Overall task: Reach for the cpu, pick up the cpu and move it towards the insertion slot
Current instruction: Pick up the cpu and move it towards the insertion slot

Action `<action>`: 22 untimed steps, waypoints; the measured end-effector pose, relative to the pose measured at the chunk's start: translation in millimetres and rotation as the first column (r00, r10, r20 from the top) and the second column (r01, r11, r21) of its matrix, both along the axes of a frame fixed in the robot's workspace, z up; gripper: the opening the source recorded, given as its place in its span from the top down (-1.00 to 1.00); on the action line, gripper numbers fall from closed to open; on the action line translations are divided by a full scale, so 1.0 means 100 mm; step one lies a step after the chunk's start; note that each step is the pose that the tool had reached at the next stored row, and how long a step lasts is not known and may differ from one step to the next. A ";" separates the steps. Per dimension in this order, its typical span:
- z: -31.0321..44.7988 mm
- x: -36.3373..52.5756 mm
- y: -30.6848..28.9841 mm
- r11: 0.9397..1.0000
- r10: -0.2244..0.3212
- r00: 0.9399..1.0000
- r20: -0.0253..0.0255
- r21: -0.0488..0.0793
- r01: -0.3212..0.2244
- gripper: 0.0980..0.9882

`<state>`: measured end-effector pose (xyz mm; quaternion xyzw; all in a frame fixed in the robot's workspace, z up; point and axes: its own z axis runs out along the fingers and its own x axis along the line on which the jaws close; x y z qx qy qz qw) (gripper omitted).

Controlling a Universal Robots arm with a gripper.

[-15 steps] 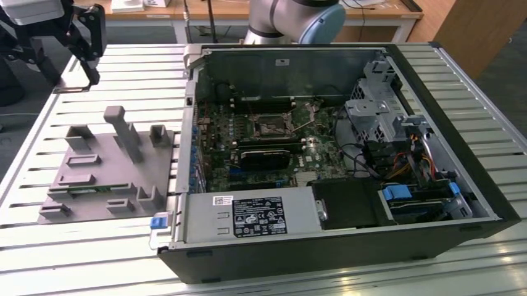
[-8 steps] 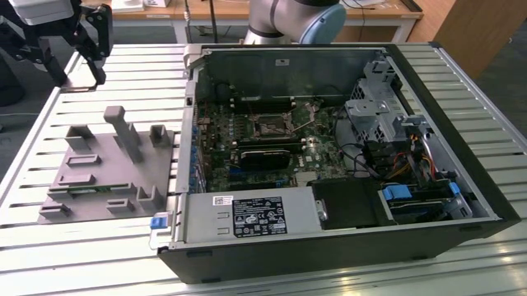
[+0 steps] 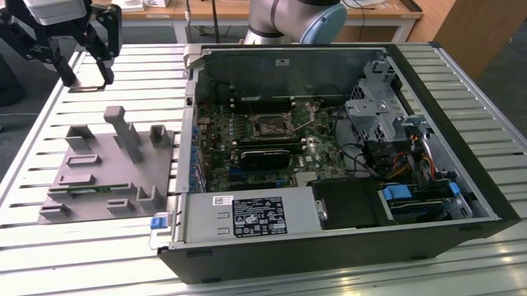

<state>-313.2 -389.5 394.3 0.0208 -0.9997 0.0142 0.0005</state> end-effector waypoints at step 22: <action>0.000 0.278 0.000 1.000 0.000 1.000 0.000 0.000 0.000 0.00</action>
